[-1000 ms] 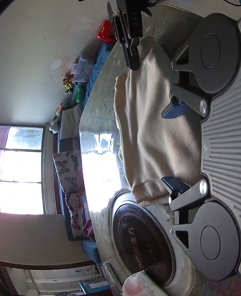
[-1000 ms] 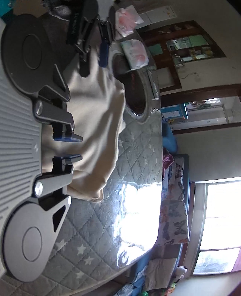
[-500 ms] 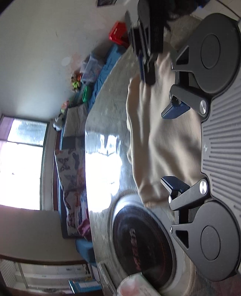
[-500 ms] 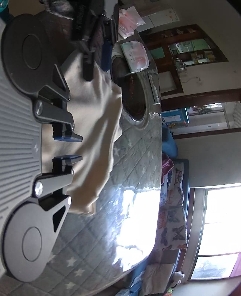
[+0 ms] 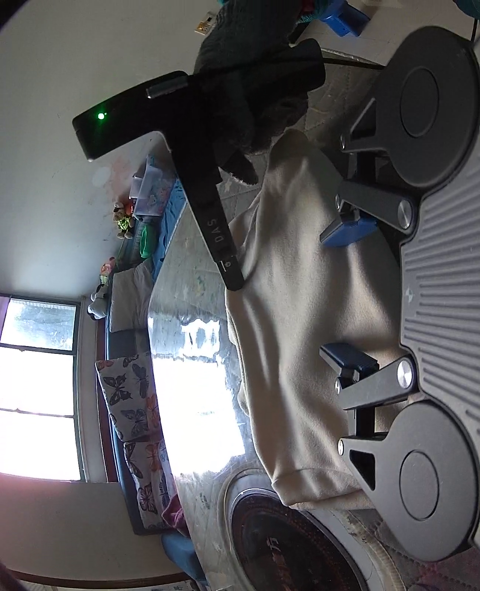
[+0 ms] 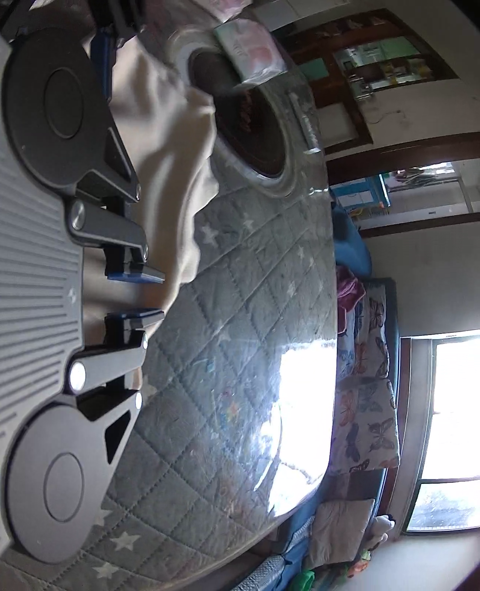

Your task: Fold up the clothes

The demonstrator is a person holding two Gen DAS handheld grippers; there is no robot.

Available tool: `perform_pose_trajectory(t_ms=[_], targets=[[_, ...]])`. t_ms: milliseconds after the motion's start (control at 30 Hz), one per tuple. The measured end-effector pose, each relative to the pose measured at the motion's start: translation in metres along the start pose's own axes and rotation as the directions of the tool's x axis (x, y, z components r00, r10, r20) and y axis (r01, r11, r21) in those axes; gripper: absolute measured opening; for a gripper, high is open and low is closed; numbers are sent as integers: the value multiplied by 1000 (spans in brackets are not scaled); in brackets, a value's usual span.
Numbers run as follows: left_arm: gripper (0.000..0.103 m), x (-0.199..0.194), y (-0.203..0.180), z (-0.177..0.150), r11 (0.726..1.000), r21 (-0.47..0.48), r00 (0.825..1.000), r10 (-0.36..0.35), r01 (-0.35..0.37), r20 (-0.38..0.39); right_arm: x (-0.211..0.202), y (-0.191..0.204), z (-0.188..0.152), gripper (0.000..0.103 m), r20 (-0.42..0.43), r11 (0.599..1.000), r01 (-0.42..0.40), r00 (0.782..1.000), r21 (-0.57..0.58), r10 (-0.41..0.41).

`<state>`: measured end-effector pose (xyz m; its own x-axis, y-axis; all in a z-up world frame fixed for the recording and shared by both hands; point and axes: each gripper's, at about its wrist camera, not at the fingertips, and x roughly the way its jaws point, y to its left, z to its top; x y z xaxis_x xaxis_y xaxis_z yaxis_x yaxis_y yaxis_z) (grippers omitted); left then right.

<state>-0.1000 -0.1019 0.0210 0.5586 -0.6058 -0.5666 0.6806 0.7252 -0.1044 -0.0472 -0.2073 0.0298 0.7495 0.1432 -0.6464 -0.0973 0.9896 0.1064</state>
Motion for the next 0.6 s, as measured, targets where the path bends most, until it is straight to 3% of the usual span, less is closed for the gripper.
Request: perform_pose_trajectory(t_ms=[133,367,600], targets=[[61,3,2,3,1000,-13,1000,-20,20,8,0,17,7,15,0,996,-51,999,-79,51],[62,0,-1,1,1000,17,1000,-25,25,-1,27,31,16,16,-54,991,-43,998,-128,36],[63,-25,30,1,995,-45,996,91,-90,24,-3,51,17,21,-16,977,-104,995,-187,102]])
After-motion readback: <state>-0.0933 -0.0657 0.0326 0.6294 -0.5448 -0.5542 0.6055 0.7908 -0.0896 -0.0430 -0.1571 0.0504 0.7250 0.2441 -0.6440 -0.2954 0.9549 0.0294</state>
